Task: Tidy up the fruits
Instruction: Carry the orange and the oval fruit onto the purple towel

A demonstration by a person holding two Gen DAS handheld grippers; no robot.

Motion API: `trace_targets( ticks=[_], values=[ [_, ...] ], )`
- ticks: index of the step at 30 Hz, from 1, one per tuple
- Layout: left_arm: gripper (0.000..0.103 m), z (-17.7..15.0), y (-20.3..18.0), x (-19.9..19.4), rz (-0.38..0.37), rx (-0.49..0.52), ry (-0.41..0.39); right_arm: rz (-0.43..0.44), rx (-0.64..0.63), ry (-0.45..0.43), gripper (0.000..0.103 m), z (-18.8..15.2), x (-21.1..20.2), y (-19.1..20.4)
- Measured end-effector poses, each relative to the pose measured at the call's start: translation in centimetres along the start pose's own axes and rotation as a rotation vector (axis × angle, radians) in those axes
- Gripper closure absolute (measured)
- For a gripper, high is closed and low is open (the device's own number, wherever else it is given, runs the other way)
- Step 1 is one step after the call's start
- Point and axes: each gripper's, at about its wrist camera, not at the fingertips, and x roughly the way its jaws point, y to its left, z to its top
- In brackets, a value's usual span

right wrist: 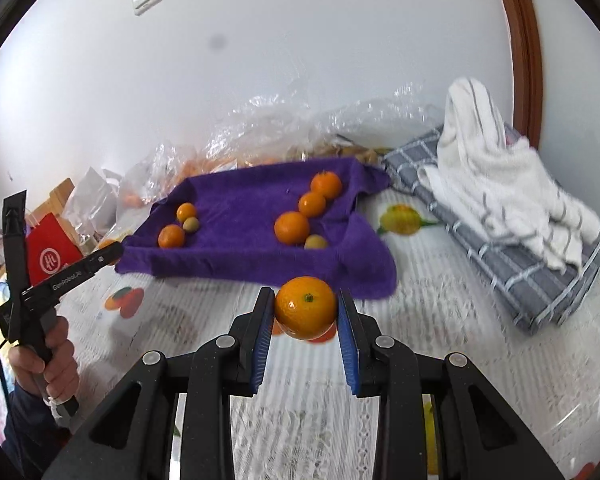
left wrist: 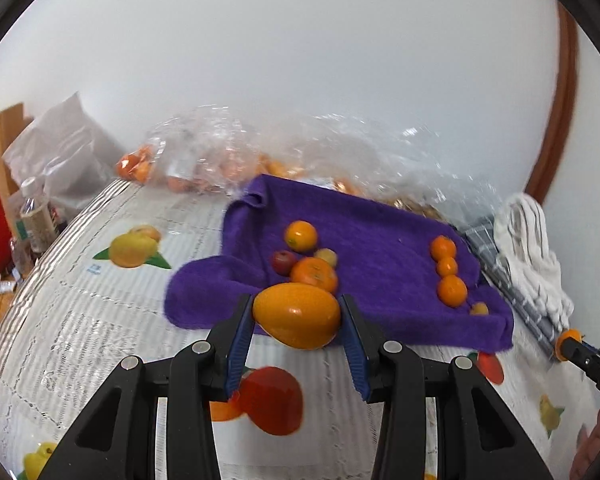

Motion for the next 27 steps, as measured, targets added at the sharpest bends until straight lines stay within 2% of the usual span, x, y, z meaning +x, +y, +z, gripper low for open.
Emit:
trace_targets(
  ticks=[5,10,18,27],
  values=[
    [0.063,0.7,1.9,-0.4,-0.002,-0.075,-0.004,-0.012,-0.025,-0.012,0.072,1.2,0.7,0.6],
    [0.063,0.9,2.2,-1.0,0.066,-0.005,-0.010,0.021,0.006,0.011,0.072,2.6,2.3,0.2],
    [0.063,4.6,2.3,-1.5,0.039,0.003,0.026,0.046,-0.014,0.007,0.072,6.6,4.8,1.3],
    [0.063,7.5,0.3,1.1,0.047,0.047,0.050,0.045,-0.047,0.044,0.072,8.9,8.6,2.3]
  ],
)
